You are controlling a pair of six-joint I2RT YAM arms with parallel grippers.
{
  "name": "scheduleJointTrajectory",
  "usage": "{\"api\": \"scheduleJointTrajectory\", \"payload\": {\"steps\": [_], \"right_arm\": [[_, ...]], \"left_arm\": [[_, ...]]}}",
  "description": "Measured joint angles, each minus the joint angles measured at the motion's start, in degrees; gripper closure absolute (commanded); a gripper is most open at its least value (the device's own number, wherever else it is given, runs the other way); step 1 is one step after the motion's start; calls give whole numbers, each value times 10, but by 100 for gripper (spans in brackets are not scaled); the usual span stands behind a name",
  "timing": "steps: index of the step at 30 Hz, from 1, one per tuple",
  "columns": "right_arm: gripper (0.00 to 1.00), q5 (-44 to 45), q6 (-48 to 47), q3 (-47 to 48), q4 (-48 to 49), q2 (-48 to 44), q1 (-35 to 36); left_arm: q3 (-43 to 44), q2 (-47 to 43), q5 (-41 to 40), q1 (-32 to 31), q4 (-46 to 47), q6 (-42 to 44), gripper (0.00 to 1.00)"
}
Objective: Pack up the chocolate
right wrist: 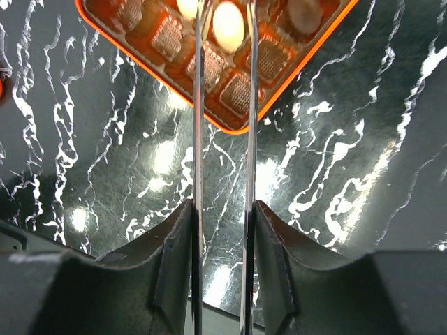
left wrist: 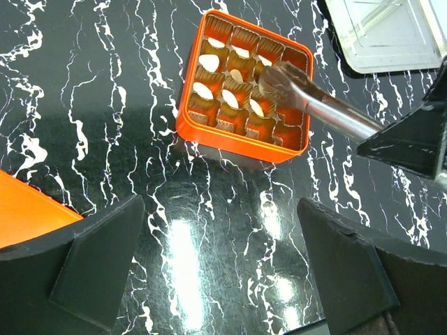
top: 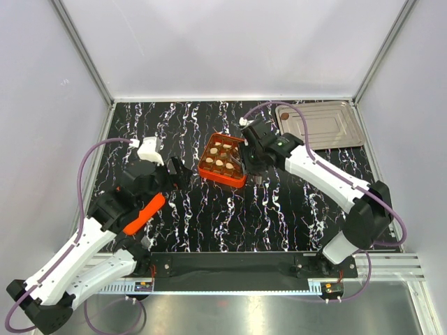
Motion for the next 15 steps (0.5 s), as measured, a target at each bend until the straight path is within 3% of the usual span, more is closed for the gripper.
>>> {"api": "scheduleJointTrajectory", "payload": {"steps": [8, 15], "right_arm": [[56, 66, -30, 92, -39, 0, -13], [52, 93, -67, 168, -40, 44, -149]], "left_arm": [[0, 0, 0, 0, 0, 0, 1], [0, -2, 0, 0, -1, 0, 1]]}}
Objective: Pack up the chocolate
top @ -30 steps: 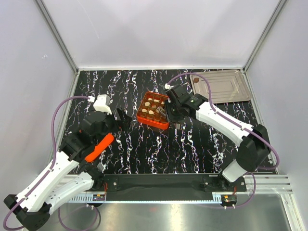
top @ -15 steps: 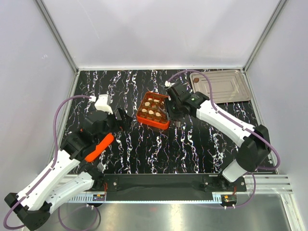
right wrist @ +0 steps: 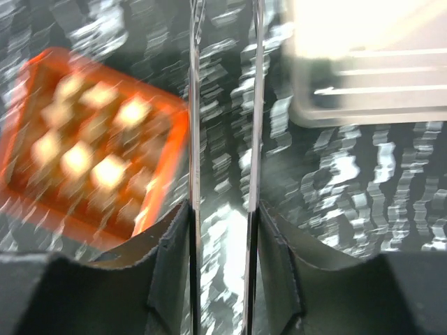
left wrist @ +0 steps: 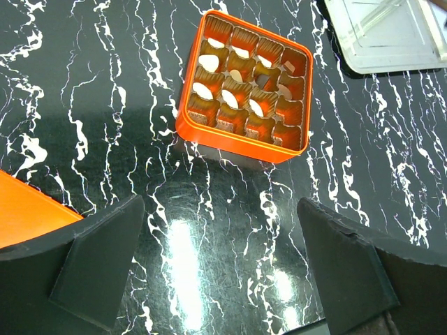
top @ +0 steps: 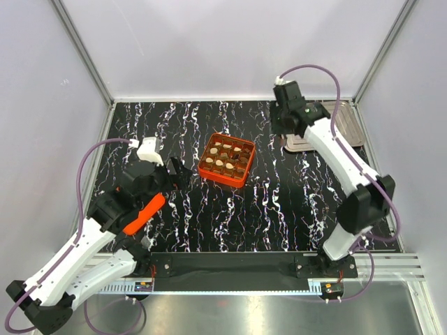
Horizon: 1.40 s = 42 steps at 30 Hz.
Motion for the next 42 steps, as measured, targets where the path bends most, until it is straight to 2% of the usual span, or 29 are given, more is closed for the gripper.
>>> {"api": "scheduleJointTrajectory", "payload": {"steps": [6, 11, 15, 25, 42], "right_arm": [[49, 15, -2, 90, 1, 138, -93], [48, 30, 31, 183, -12, 248, -104], [48, 41, 65, 240, -20, 298, -105], [49, 63, 129, 266, -20, 333, -120], [50, 52, 149, 257, 28, 353, -125]], "left_arm": [[0, -10, 2, 0, 1, -3, 1], [0, -9, 9, 0, 1, -6, 1], [0, -9, 10, 0, 1, -6, 1], [-1, -10, 10, 0, 1, -6, 1], [-9, -11, 10, 0, 0, -6, 1]]}}
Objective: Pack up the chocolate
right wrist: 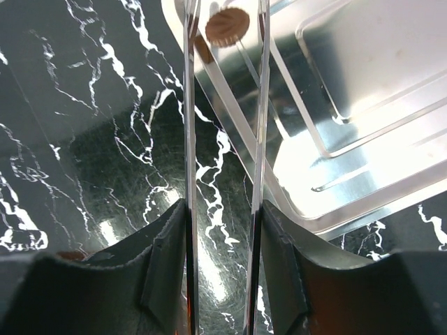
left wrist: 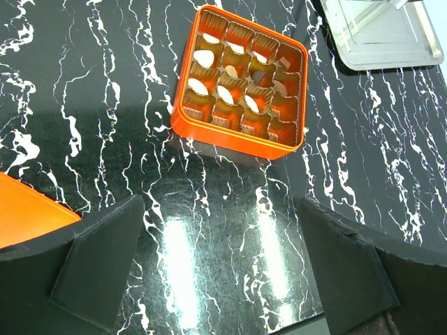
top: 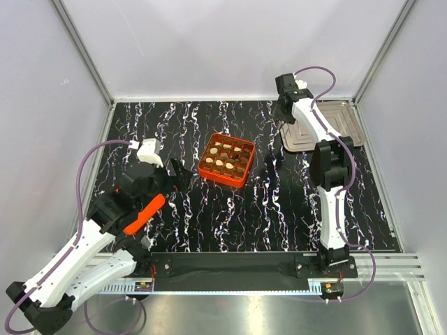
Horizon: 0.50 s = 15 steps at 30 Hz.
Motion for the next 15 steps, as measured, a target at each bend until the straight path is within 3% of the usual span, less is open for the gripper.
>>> {"api": "scheduleJointTrajectory", "payload": {"steps": [15], "right_arm": [[53, -7, 0, -22, -4, 7, 0]], "left_arm": [[0, 6, 0, 0, 1, 0, 1]]}}
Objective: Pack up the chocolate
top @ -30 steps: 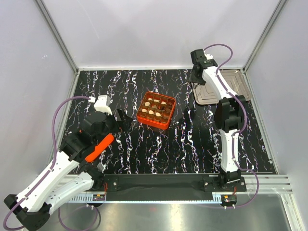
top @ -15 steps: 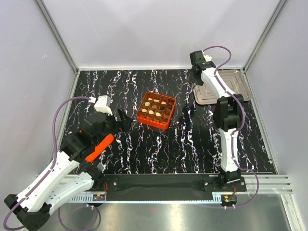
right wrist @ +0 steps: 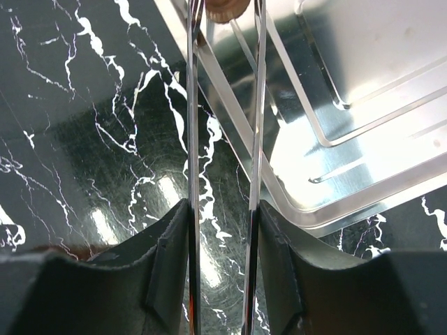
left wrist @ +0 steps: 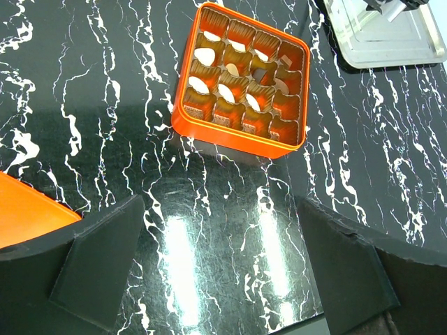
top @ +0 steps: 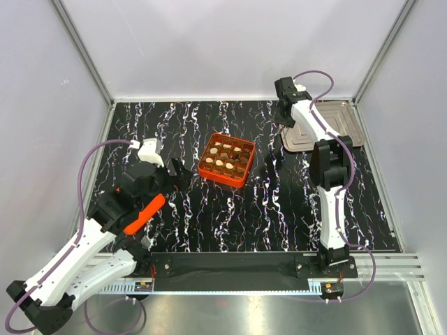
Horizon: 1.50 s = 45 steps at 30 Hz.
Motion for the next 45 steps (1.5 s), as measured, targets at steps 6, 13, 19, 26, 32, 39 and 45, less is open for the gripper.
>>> {"api": "scheduleJointTrajectory", "payload": {"steps": [6, 13, 19, 26, 32, 39, 45], "right_arm": [[54, -13, -13, -1, -10, 0, 0], [60, -28, -37, -47, -10, -3, 0], [62, -33, -62, -75, -7, -10, -1], [64, -34, -93, -77, -7, -39, -2], [64, -45, -125, -76, -17, -70, -2], [64, -74, -155, -103, -37, -139, -3], [65, -129, -152, -194, -37, -259, 3]], "left_arm": [[0, 0, 0, 0, 0, 0, 1], [0, -6, 0, 0, -1, 0, 1], [0, -9, 0, 0, -1, -3, 1], [0, -18, 0, 0, -3, -7, 1], [0, -20, 0, 0, -7, -7, 1], [0, -20, -5, 0, -10, -6, 1], [1, -16, -9, 0, -9, -6, 1]]}}
